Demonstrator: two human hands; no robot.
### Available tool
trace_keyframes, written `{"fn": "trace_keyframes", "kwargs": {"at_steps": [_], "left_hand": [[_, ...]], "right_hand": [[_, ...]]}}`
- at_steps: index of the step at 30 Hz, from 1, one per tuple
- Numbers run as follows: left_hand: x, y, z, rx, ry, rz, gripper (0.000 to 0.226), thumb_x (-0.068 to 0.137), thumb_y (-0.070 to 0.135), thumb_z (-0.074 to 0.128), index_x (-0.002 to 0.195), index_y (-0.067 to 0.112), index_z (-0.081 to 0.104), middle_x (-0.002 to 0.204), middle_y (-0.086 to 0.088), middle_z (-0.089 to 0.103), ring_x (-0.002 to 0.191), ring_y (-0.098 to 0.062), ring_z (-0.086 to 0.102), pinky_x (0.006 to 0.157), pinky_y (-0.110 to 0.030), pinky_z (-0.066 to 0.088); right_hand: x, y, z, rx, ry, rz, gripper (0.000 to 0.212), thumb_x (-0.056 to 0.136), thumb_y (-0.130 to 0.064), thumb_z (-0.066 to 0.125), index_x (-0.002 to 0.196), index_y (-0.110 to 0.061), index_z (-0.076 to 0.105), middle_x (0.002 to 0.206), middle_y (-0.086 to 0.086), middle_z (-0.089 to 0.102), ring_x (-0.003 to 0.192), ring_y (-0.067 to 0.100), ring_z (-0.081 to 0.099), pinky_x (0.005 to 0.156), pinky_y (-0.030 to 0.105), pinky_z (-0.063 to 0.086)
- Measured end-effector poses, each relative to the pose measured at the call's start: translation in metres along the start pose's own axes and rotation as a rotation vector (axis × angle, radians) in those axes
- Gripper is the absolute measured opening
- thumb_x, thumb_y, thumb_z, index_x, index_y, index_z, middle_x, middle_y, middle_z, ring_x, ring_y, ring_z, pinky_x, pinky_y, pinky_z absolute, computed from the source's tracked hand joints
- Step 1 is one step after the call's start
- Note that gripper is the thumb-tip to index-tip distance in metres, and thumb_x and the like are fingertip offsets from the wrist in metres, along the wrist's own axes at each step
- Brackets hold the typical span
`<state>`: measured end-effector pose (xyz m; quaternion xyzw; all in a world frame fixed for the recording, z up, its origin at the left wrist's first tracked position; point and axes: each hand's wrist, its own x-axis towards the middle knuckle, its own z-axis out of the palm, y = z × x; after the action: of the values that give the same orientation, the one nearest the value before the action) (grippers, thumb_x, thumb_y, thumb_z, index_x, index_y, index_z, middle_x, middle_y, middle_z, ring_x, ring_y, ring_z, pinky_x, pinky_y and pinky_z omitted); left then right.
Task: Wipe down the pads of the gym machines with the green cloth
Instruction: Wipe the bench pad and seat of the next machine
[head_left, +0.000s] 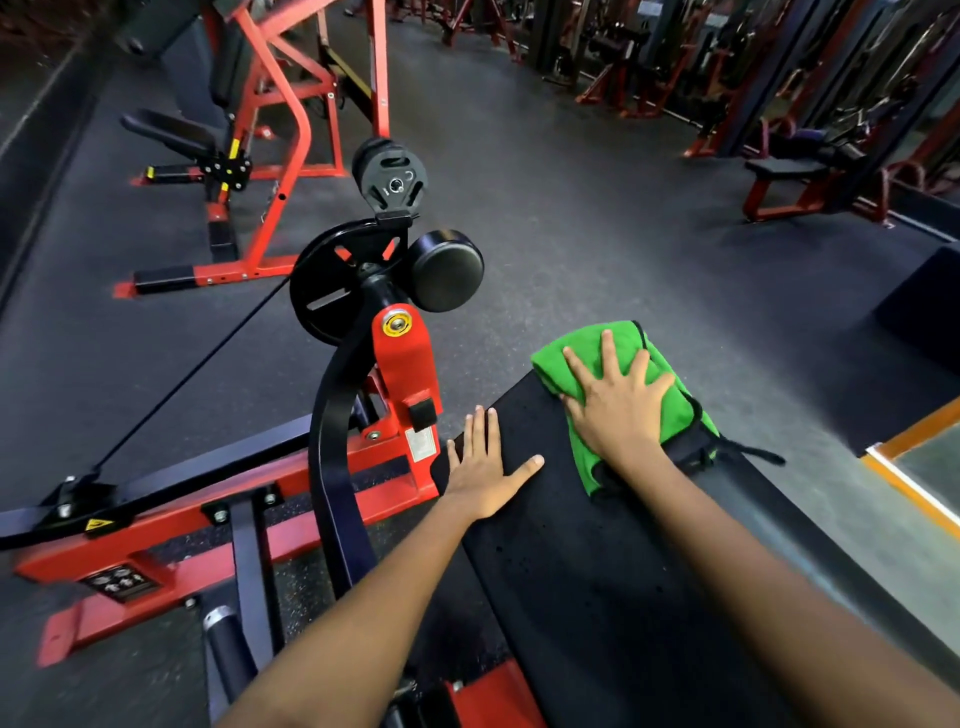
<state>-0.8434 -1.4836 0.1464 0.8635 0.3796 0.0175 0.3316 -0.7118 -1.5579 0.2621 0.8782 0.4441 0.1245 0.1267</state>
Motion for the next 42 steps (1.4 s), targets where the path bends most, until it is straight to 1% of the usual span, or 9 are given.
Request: {"fn": "trace_keyframes", "kwargs": {"at_steps": [8, 10, 15, 20, 25, 31, 36, 40, 42], "left_hand": [[0.007, -0.008, 0.002, 0.019, -0.038, 0.016, 0.087, 0.093, 0.066, 0.026, 0.146, 0.021, -0.025, 0.153, 0.003, -0.034, 0.139, -0.012, -0.031, 0.114, -0.046, -0.017], [0.009, -0.009, 0.001, 0.019, -0.047, 0.021, 0.081, 0.095, 0.062, 0.024, 0.146, 0.021, -0.025, 0.153, 0.003, -0.034, 0.139, -0.012, -0.031, 0.114, -0.046, -0.017], [0.009, -0.008, -0.002, 0.029, -0.093, 0.005, 0.076, 0.097, 0.061, 0.018, 0.146, 0.022, -0.026, 0.15, 0.003, -0.037, 0.138, -0.012, -0.033, 0.115, -0.047, -0.017], [0.007, -0.012, -0.006, 0.048, -0.075, 0.05, 0.069, 0.101, 0.049, 0.02, 0.147, 0.02, -0.022, 0.153, 0.004, -0.032, 0.142, -0.013, -0.027, 0.117, -0.044, -0.012], [-0.006, -0.035, -0.01, 0.072, -0.006, 0.179, 0.066, 0.103, 0.026, 0.033, 0.151, 0.014, -0.01, 0.158, -0.002, -0.021, 0.146, -0.02, -0.013, 0.118, -0.034, 0.0], [-0.01, -0.036, -0.007, 0.0, 0.001, 0.171, 0.064, 0.103, 0.022, 0.034, 0.152, 0.014, -0.006, 0.158, -0.001, -0.017, 0.147, -0.019, -0.011, 0.117, -0.03, 0.0], [-0.005, -0.042, -0.007, -0.12, 0.014, 0.178, 0.058, 0.102, 0.015, 0.034, 0.153, 0.016, 0.005, 0.16, -0.001, -0.006, 0.147, -0.018, -0.004, 0.119, -0.031, 0.003], [0.0, -0.048, -0.014, -0.507, 0.042, 0.138, 0.059, 0.094, -0.013, 0.033, 0.147, 0.011, 0.03, 0.158, -0.003, 0.016, 0.146, -0.016, 0.012, 0.112, -0.014, 0.004], [0.003, -0.052, -0.019, -0.55, 0.061, 0.11, 0.061, 0.09, -0.018, 0.032, 0.144, 0.009, 0.037, 0.155, -0.003, 0.025, 0.144, -0.015, 0.02, 0.111, -0.013, 0.008]], "right_hand": [[-0.028, 0.002, 0.009, -0.13, -0.004, -0.258, 0.063, 0.094, -0.051, 0.039, 0.15, -0.041, 0.012, 0.161, 0.001, -0.003, 0.143, 0.041, 0.009, 0.104, 0.061, 0.02], [-0.038, 0.012, 0.007, -0.107, 0.028, -0.206, 0.063, 0.091, -0.051, 0.044, 0.149, -0.043, 0.02, 0.161, -0.001, 0.006, 0.142, 0.04, 0.017, 0.101, 0.058, 0.026], [0.007, 0.0, -0.009, -0.018, -0.019, -0.004, 0.061, 0.094, -0.052, 0.037, 0.149, -0.044, 0.012, 0.161, 0.002, 0.001, 0.138, 0.041, 0.017, 0.102, 0.056, 0.028], [-0.021, -0.027, 0.006, -0.123, -0.027, -0.183, 0.065, 0.095, -0.049, 0.038, 0.151, -0.036, 0.007, 0.16, 0.005, -0.005, 0.142, 0.042, 0.009, 0.105, 0.065, 0.019], [-0.062, -0.009, 0.025, -0.122, 0.061, -0.228, 0.075, 0.057, -0.046, 0.083, 0.127, -0.031, 0.061, 0.141, 0.006, 0.05, 0.118, 0.044, 0.051, 0.089, 0.059, 0.033], [-0.009, -0.021, -0.003, -0.035, 0.057, 0.033, 0.066, 0.092, -0.051, 0.044, 0.15, -0.036, 0.016, 0.16, 0.006, 0.007, 0.136, 0.043, 0.02, 0.103, 0.059, 0.025], [-0.046, -0.042, 0.018, -0.159, -0.021, -0.249, 0.066, 0.095, -0.048, 0.04, 0.152, -0.032, 0.012, 0.16, 0.007, 0.002, 0.141, 0.041, 0.015, 0.104, 0.063, 0.021], [-0.072, -0.021, 0.023, -0.188, 0.002, -0.36, 0.073, 0.06, -0.052, 0.08, 0.128, -0.033, 0.06, 0.14, 0.005, 0.051, 0.117, 0.041, 0.052, 0.086, 0.059, 0.042], [-0.06, -0.011, 0.017, -0.193, 0.045, -0.249, 0.073, 0.064, -0.052, 0.077, 0.131, -0.033, 0.056, 0.143, 0.005, 0.048, 0.118, 0.041, 0.049, 0.087, 0.057, 0.041]]}}
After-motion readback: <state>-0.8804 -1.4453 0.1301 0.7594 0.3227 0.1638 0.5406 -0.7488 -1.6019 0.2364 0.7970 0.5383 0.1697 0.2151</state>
